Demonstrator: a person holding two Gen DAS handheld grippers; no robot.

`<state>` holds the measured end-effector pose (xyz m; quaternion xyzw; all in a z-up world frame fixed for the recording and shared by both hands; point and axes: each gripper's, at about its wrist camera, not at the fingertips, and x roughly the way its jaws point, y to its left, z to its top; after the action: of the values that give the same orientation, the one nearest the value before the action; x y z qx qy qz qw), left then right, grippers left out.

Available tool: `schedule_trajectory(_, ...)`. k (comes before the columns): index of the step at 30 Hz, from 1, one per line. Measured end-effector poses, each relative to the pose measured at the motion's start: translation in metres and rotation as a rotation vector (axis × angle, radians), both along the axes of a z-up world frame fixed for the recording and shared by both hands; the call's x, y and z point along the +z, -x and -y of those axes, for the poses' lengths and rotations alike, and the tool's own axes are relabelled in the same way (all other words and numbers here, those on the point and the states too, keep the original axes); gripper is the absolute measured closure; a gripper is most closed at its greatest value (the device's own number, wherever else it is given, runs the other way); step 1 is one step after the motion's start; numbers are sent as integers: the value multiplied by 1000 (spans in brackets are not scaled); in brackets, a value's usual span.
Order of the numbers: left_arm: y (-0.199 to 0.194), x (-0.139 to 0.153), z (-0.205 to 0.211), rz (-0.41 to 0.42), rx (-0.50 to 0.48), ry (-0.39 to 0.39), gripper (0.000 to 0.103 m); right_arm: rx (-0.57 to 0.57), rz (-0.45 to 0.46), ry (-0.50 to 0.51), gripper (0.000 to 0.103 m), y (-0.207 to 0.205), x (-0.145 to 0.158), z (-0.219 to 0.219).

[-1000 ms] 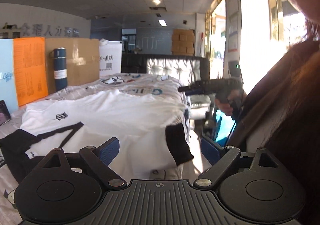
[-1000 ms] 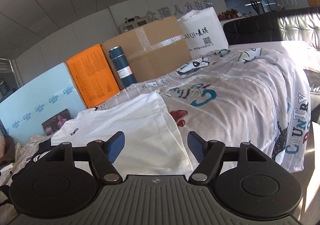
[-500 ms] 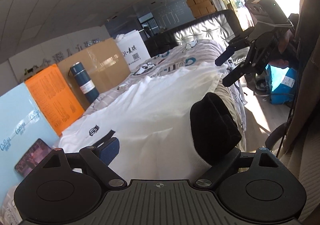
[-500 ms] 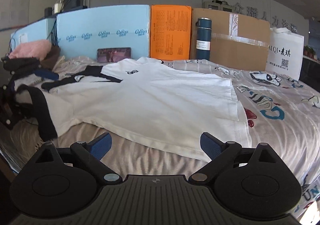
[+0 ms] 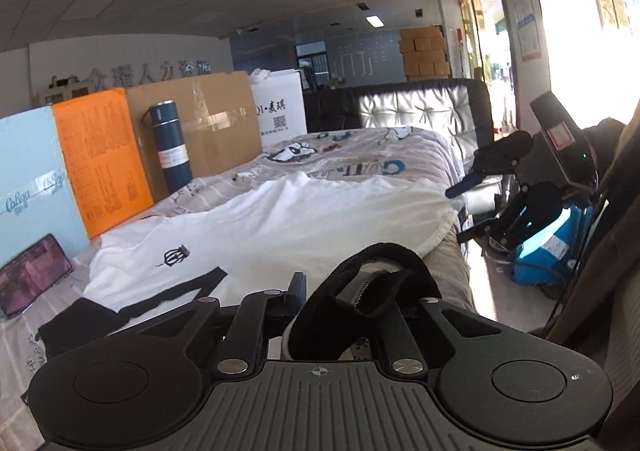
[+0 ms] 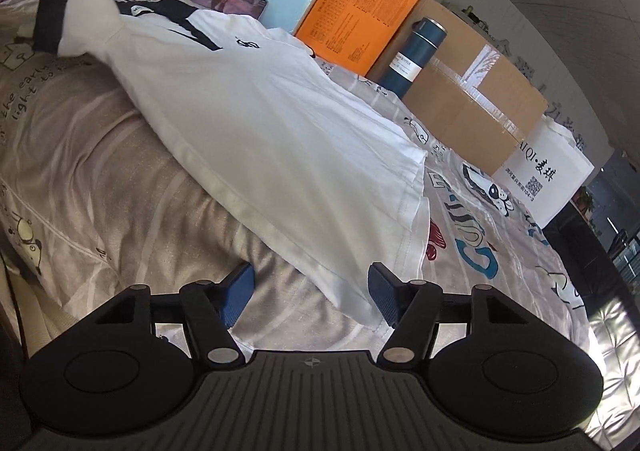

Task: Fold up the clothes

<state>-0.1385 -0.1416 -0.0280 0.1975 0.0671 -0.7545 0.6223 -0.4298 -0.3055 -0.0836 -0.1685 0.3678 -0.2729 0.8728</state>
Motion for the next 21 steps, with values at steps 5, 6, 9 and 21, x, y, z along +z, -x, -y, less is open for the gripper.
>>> schedule_trajectory(5, -8, 3, 9, -26, 5, -6, 91, 14, -66, 54, 54, 1, 4, 3)
schedule_trajectory(6, -9, 3, 10, -32, 6, -7, 91, 7, -76, 63, 54, 1, 5, 5)
schedule_trajectory(9, -13, 2, 15, -52, 13, -12, 91, -3, -118, 89, 59, 1, 3, 10)
schedule_trajectory(21, -36, 16, 34, 39, 55, 28, 92, 56, -53, 163, 99, -8, 47, 31)
